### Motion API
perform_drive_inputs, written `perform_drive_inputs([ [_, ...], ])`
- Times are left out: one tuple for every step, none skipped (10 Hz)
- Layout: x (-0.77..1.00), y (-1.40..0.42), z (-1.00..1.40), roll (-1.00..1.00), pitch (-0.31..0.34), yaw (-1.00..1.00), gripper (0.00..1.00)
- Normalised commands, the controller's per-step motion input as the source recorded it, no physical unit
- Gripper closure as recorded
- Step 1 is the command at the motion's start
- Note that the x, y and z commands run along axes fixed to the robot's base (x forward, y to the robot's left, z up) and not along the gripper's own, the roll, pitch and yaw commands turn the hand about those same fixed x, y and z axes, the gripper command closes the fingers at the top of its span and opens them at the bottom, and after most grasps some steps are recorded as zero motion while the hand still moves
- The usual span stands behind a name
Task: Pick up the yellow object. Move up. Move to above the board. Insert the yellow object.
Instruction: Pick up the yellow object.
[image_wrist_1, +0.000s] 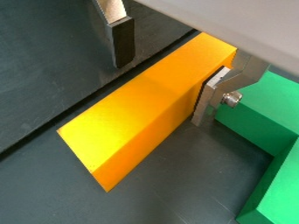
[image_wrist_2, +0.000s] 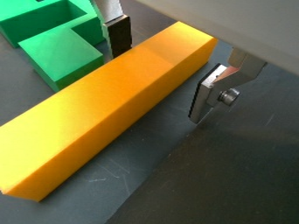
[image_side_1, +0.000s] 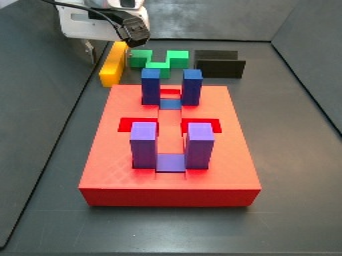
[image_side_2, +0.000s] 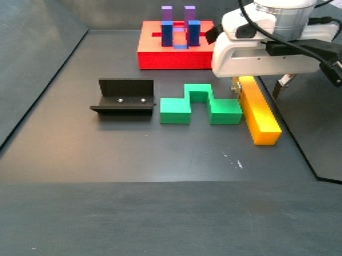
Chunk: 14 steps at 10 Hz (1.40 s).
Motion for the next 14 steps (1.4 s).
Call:
perform_drive_inputs([
  [-0.04, 0.14, -0.05, 0.18, 0.020, 0.00, 0.00],
  [-0.02, 0.15, -0.05, 0.17, 0.026, 0.00, 0.00],
  [0.00, 0.13, -0.03, 0.11, 0.021, 0.00, 0.00],
  [-0.04, 0.05, -0.02, 0.09, 0.013, 0.00, 0.00],
  [-0.07, 0.03, -0.03, 0.10, 0.017, -0.03, 0.00],
  [-0.08, 0.02, -0.04, 0.11, 0.011, -0.03, 0.00],
  [-0.09, 0.12, -0.09, 0.11, 0.010, -0.04, 0.00],
  [-0.05, 0.16, -0.11, 0.12, 0.013, -0.06, 0.00],
  [0.00, 0.18, -0.12, 0.12, 0.019, -0.07, 0.00],
  [0.00, 0.13, -0.09, 0.11, 0.016, -0.07, 0.00],
  [0.00, 0.01, -0.08, 0.08, 0.000, -0.07, 0.00],
  [0.00, 0.00, -0.14, 0.09, 0.000, -0.07, 0.00],
  [-0.05, 0.00, -0.19, 0.11, 0.000, -0.06, 0.00],
  [-0.05, 0.00, -0.15, 0.09, 0.000, -0.04, 0.00],
])
